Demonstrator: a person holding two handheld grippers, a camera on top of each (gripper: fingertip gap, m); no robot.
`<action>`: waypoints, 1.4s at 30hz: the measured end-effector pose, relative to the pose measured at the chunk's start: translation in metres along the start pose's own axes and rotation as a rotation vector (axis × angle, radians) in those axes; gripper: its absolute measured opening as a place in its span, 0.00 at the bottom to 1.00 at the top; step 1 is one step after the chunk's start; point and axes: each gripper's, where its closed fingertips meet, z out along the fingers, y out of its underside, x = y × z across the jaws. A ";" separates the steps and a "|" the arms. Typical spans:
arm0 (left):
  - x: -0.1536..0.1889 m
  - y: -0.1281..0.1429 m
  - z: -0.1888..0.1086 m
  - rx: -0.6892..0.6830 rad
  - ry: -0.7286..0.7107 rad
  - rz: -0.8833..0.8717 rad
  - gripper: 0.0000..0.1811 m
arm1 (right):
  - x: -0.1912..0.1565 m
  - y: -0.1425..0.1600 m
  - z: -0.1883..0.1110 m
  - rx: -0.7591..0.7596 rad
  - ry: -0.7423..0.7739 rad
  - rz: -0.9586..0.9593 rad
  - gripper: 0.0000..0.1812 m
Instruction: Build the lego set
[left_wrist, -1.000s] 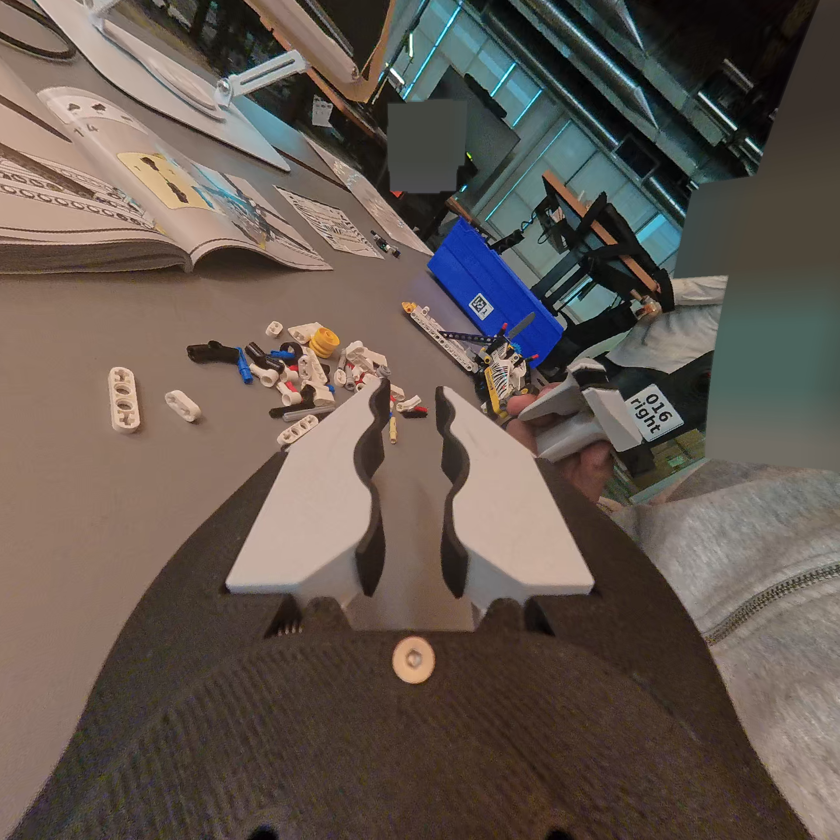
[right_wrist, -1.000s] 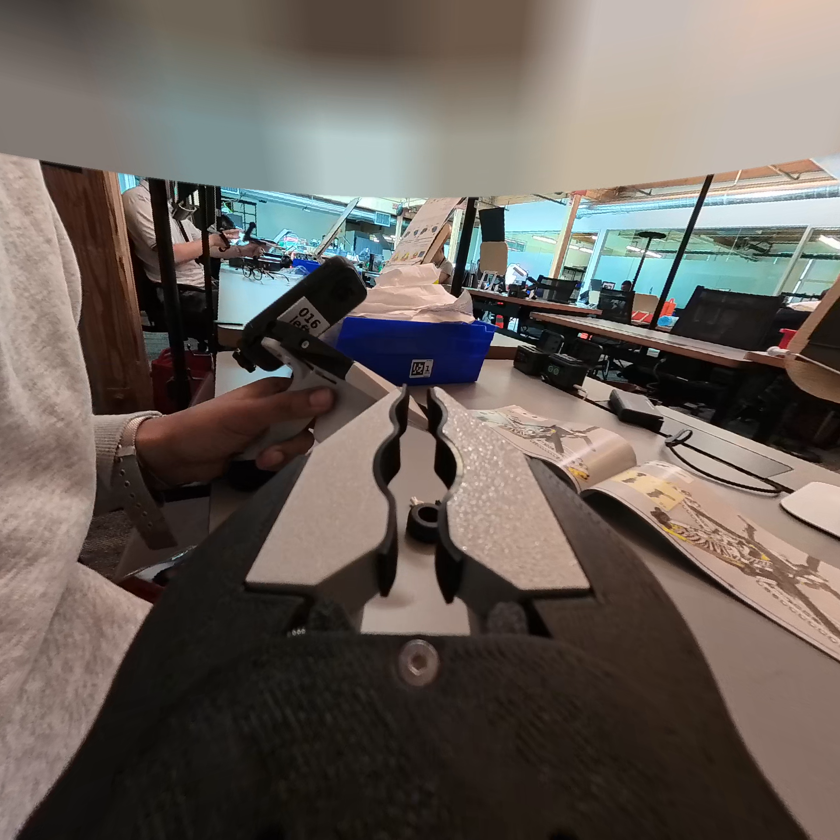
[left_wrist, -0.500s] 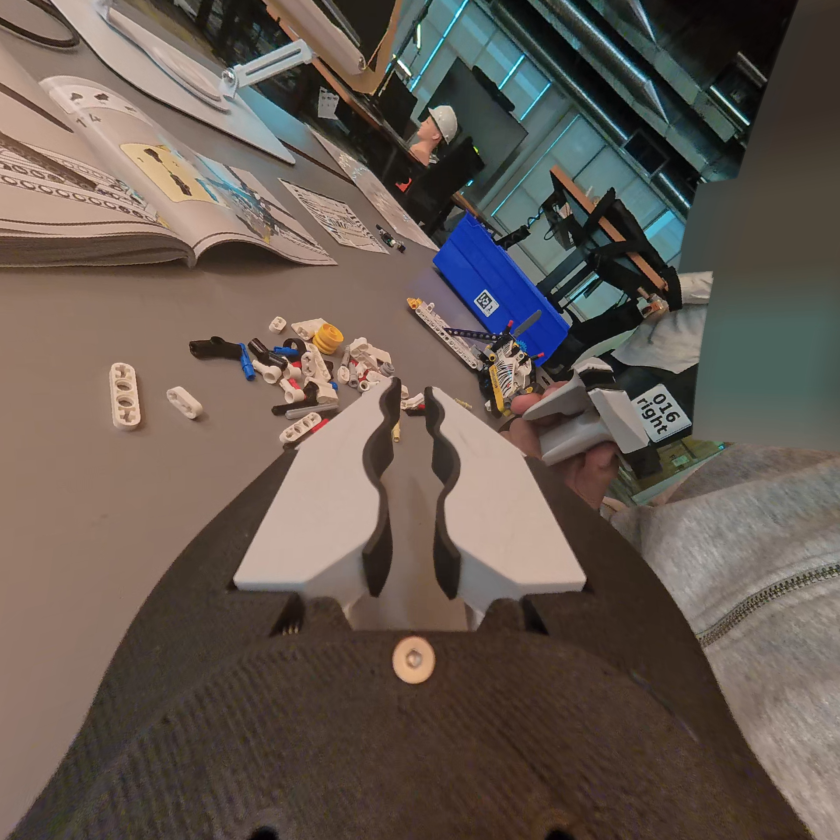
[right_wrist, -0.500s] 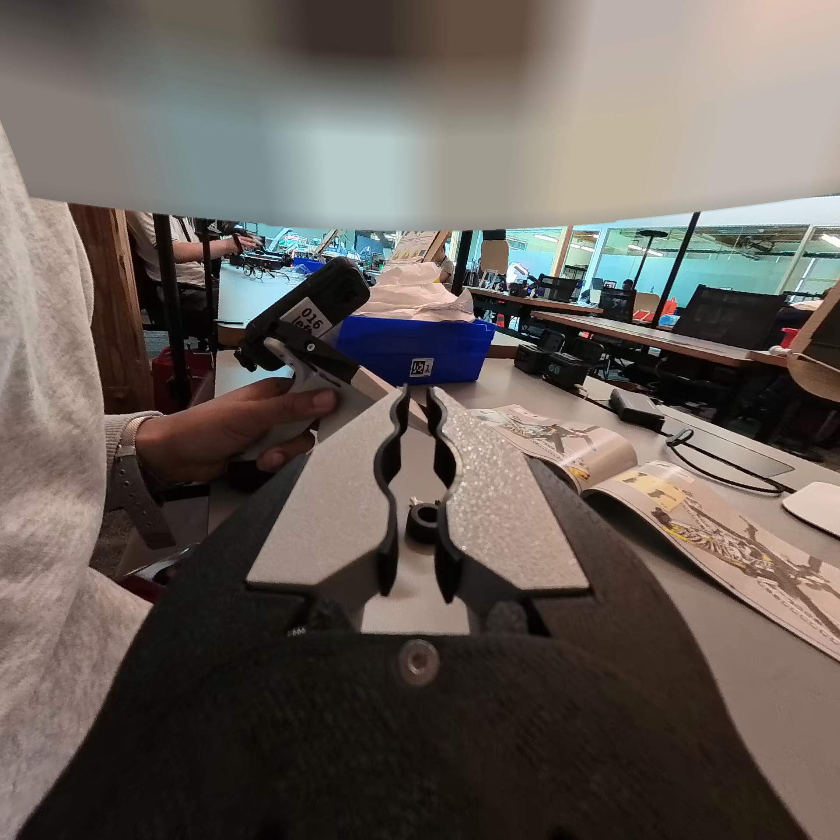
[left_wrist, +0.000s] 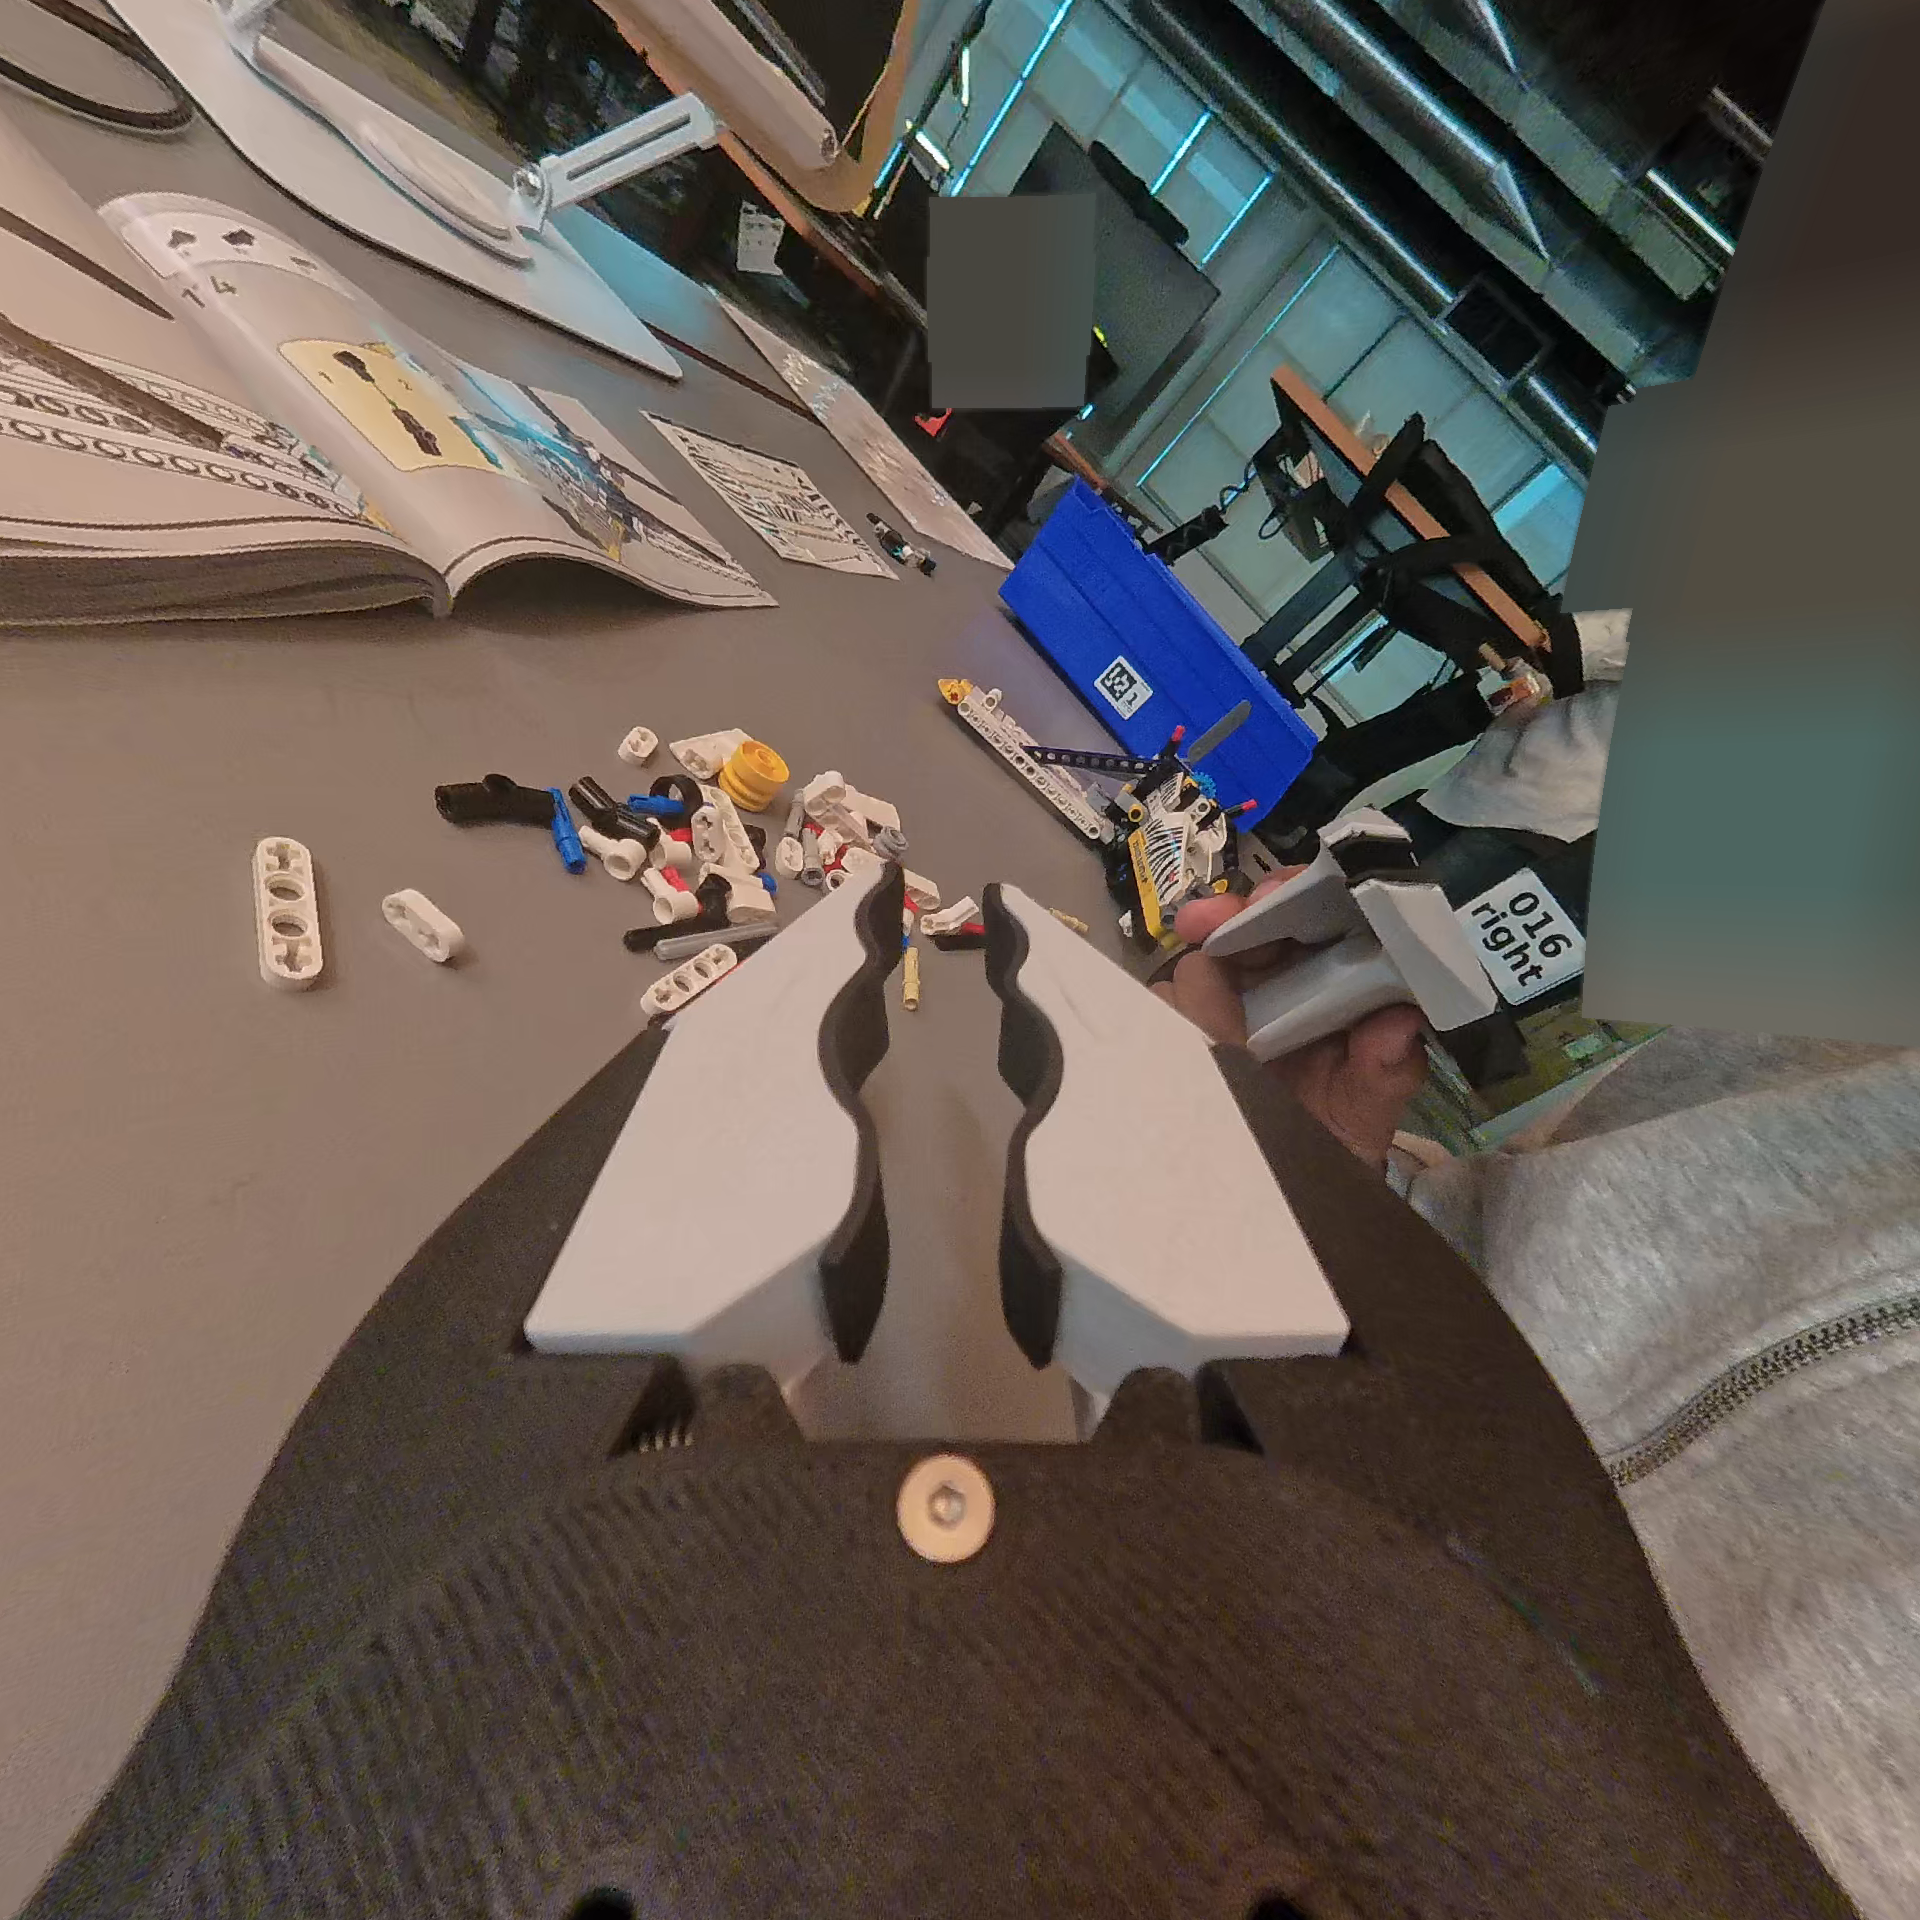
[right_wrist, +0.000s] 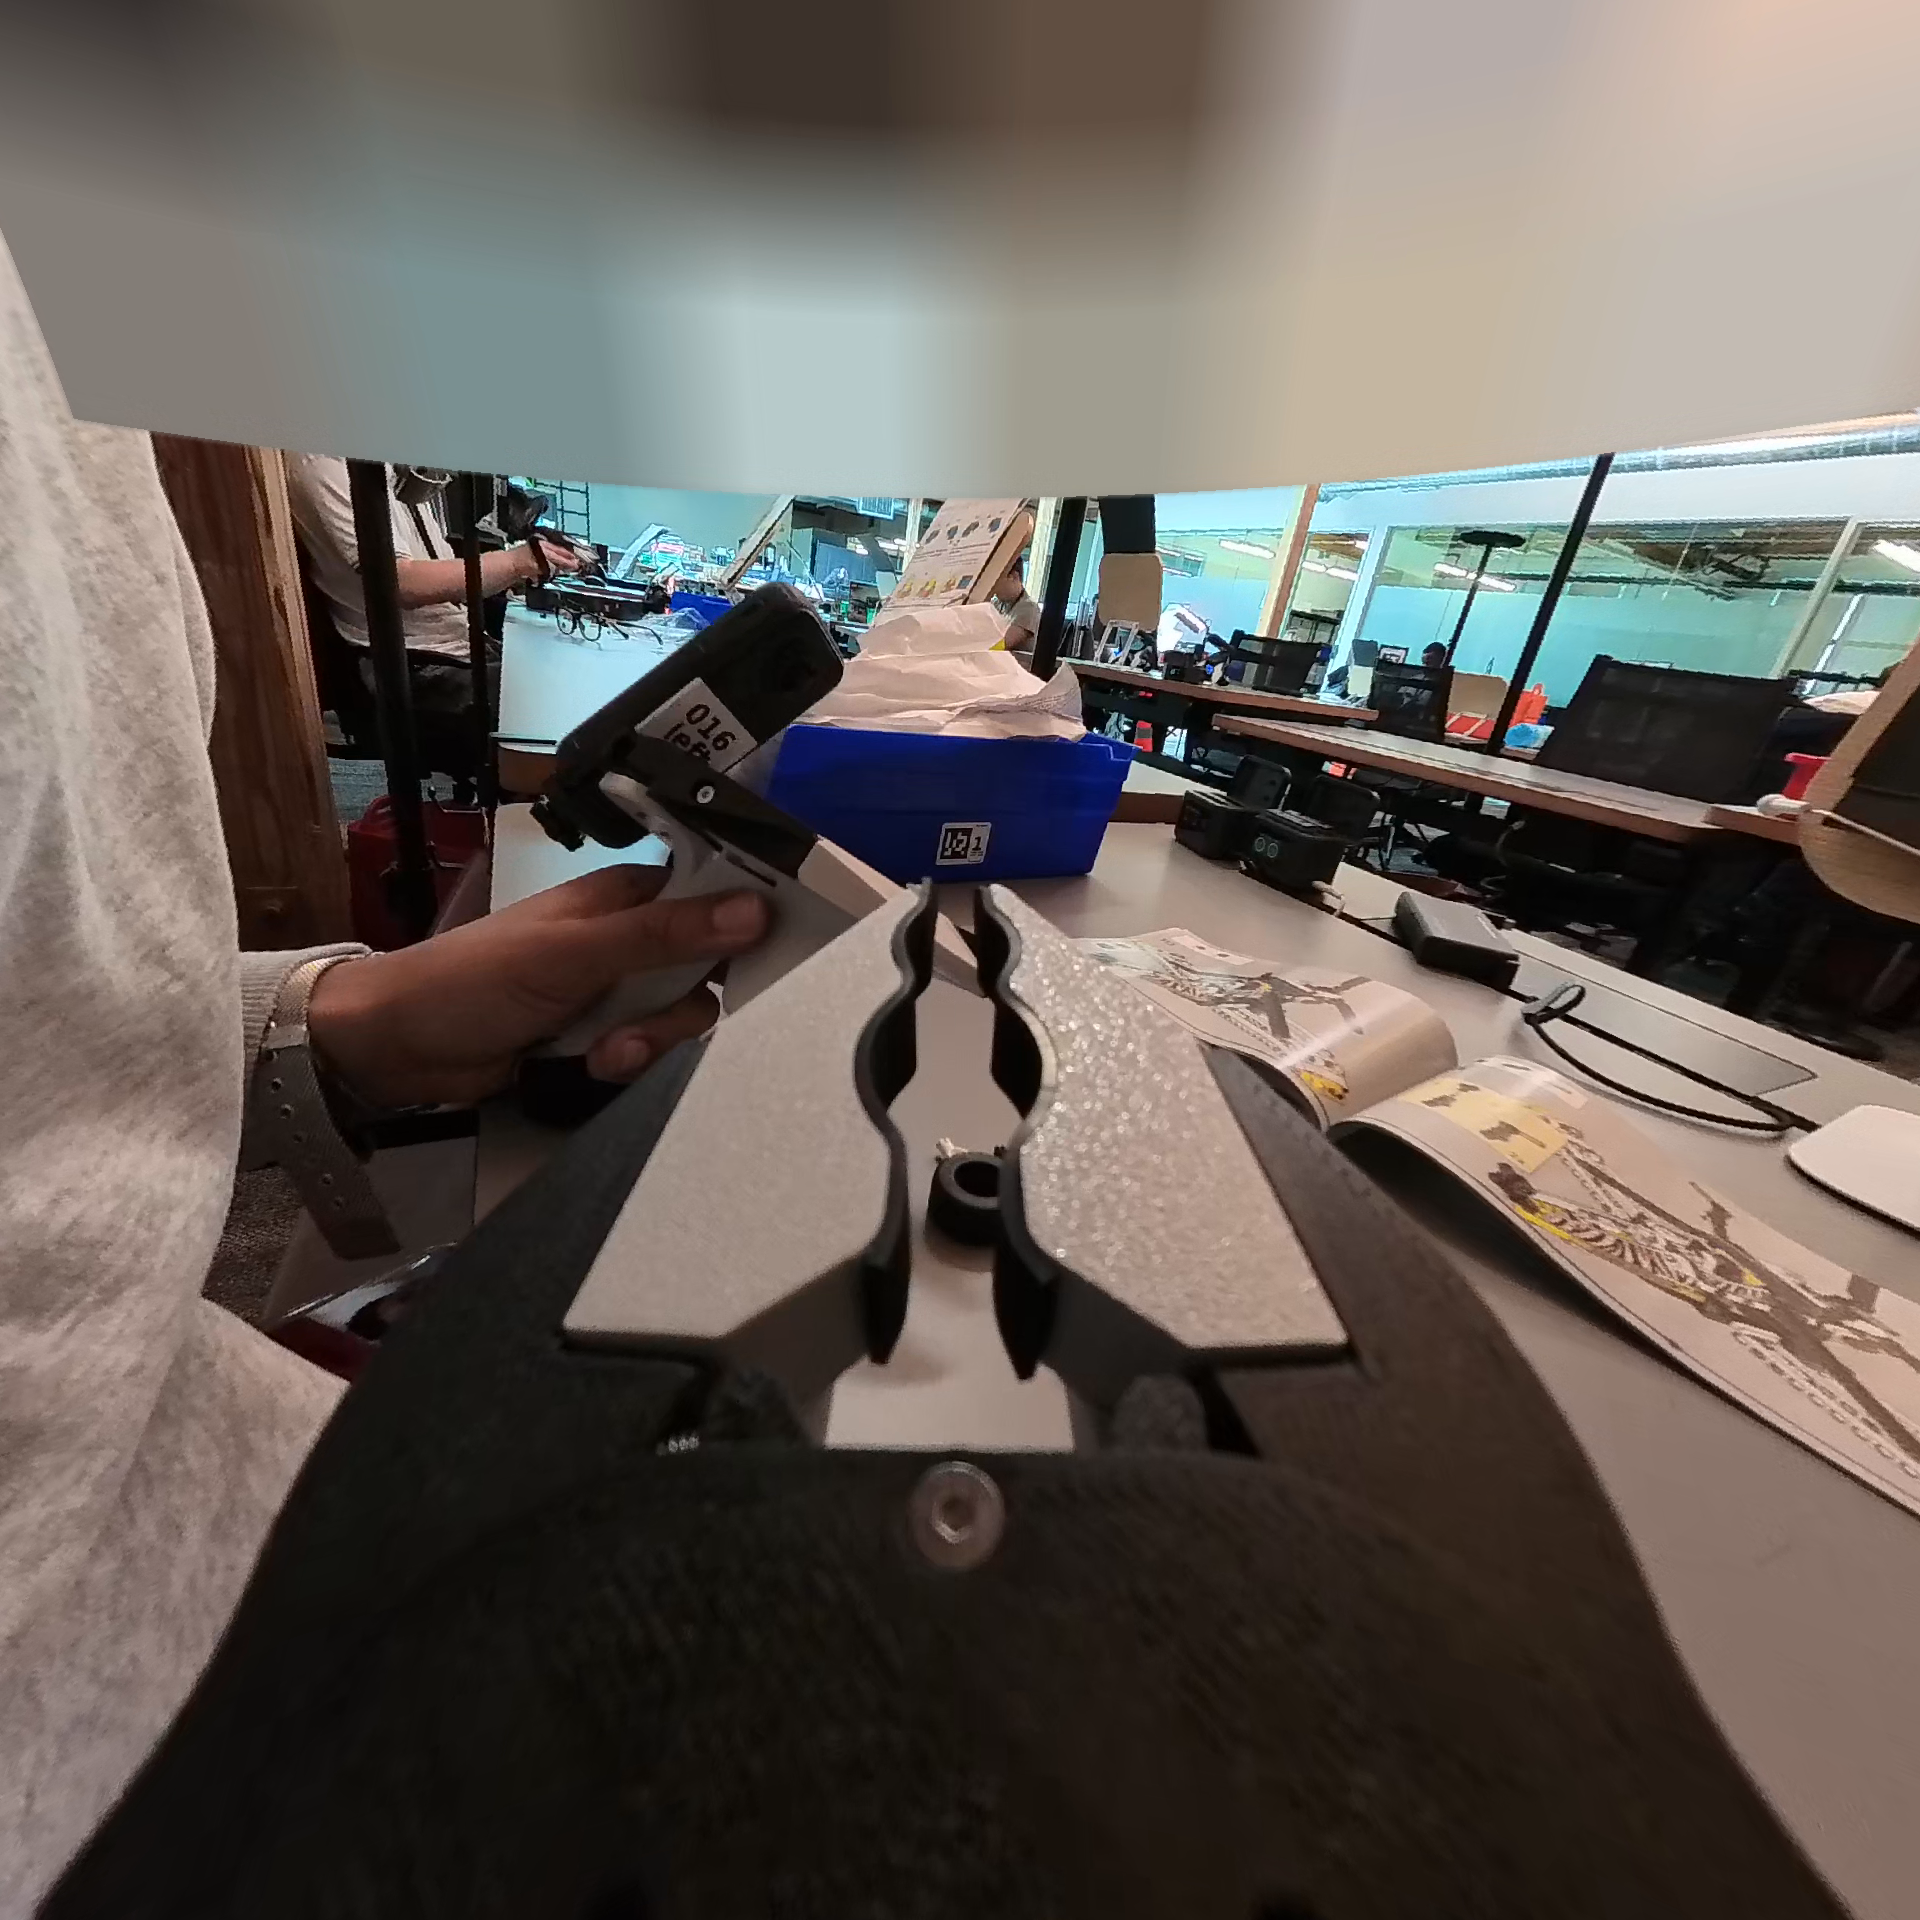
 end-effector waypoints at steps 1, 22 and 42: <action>0.000 0.000 0.000 -0.003 -0.001 0.001 0.07 | 0.000 0.000 0.000 0.000 0.000 0.000 0.03; -0.001 0.000 0.000 0.000 0.003 -0.012 0.09 | -0.001 -0.001 0.000 0.000 -0.005 -0.003 0.03; -0.001 0.000 0.001 -0.003 0.002 -0.016 0.09 | -0.001 -0.001 0.000 0.008 -0.007 -0.004 0.03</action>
